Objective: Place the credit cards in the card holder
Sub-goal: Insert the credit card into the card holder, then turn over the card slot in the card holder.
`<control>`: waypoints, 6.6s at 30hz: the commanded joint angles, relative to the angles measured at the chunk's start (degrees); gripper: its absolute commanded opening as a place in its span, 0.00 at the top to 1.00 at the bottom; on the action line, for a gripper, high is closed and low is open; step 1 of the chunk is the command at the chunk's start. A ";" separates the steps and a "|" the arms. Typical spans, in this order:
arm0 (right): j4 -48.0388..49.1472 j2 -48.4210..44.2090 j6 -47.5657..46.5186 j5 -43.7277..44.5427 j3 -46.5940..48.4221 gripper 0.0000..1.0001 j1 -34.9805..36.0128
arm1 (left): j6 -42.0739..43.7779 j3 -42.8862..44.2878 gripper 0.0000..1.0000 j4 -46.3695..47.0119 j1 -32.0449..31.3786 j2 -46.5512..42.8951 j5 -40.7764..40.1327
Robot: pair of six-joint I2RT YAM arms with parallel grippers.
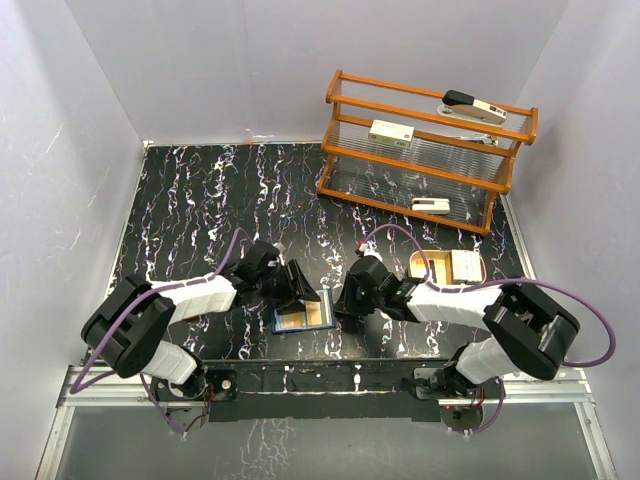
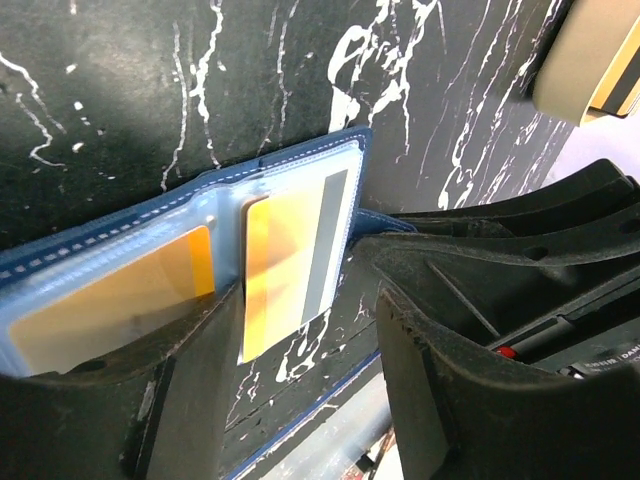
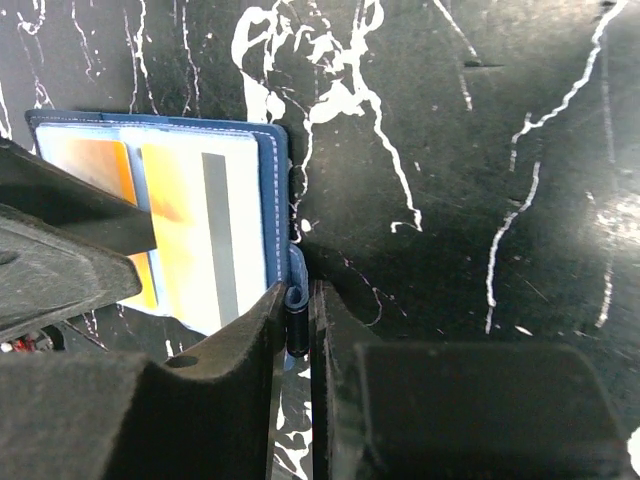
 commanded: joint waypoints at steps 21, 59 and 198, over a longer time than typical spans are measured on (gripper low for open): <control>-10.93 -6.44 0.33 4.17 11.35 0.75 3.57 | 9.96 0.83 0.46 -17.54 16.04 -14.00 5.49; -11.71 20.22 -2.14 4.16 21.21 1.00 8.87 | 8.55 -7.14 0.43 -4.23 21.53 -8.65 16.43; -45.64 -5.55 -19.75 40.63 26.89 0.54 -15.64 | 20.00 10.29 0.01 -25.30 5.56 -17.63 2.24</control>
